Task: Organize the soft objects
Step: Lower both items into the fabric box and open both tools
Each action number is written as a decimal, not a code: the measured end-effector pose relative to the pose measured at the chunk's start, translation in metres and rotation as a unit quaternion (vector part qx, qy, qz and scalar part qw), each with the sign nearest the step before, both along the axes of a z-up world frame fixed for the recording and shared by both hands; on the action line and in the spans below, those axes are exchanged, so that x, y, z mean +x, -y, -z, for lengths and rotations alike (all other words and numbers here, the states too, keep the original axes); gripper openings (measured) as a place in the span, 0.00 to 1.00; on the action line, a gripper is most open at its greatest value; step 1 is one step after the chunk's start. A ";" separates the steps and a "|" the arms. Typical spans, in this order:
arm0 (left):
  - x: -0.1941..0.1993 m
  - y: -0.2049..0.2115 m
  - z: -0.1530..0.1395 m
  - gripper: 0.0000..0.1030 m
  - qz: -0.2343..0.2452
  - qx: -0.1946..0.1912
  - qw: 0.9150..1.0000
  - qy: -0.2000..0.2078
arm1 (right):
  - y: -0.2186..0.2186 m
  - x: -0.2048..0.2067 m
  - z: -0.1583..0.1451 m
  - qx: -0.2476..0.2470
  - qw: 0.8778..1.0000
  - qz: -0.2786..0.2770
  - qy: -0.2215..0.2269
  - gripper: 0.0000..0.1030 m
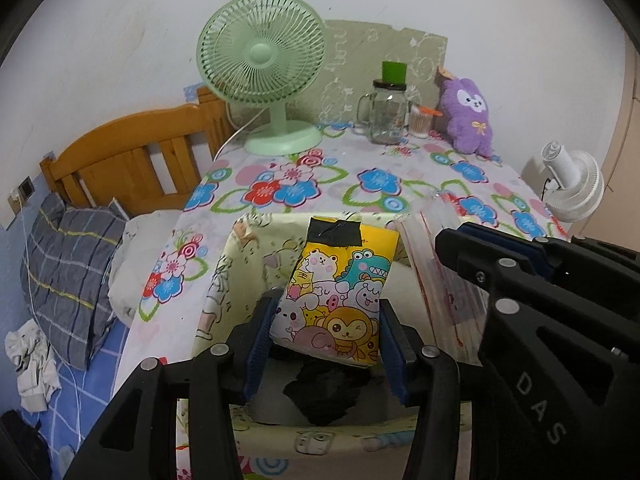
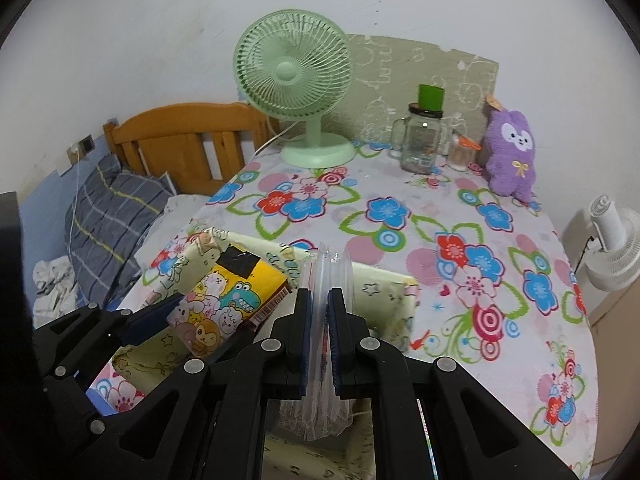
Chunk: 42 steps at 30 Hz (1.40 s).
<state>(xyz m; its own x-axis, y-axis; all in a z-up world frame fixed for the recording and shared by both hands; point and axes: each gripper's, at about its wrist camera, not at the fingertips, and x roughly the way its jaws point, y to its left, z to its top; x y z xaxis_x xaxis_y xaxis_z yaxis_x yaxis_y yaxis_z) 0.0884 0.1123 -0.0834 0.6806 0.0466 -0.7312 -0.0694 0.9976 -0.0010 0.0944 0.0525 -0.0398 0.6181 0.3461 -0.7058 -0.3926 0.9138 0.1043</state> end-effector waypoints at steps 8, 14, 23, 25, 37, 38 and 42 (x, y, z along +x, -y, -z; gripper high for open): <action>0.002 -0.012 0.013 0.52 -0.012 0.000 1.000 -0.016 | -0.014 0.005 0.011 -0.006 1.000 -0.019 -0.021 0.10; 0.001 -0.018 0.015 0.65 -0.018 -0.014 1.000 -0.017 | -0.025 0.004 0.016 -0.007 0.999 -0.038 -0.029 0.10; -0.001 -0.015 0.008 0.82 -0.021 -0.016 1.000 -0.008 | -0.022 0.005 0.017 0.004 0.998 -0.045 -0.044 0.15; -0.002 -0.014 0.007 0.83 -0.022 -0.015 1.000 -0.009 | -0.022 0.003 0.016 0.003 0.998 -0.048 -0.043 0.22; -0.012 0.001 -0.006 0.87 -0.010 0.000 1.000 0.009 | -0.001 -0.006 0.004 0.012 0.999 -0.030 -0.018 0.66; -0.012 0.004 -0.008 0.88 -0.009 0.001 1.000 0.011 | 0.001 -0.006 0.002 0.012 0.999 -0.027 -0.016 0.68; -0.014 0.014 -0.015 0.90 -0.002 0.001 1.000 0.019 | 0.014 -0.010 -0.004 0.018 1.000 -0.013 -0.006 0.75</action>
<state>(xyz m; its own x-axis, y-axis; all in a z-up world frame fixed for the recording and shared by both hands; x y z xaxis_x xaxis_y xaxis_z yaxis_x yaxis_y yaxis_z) 0.0745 0.0987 -0.0684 0.7081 0.0511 -0.7043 -0.0742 0.9972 -0.0022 0.0845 0.0389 -0.0355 0.5997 0.3867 -0.7006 -0.4148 0.8989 0.1412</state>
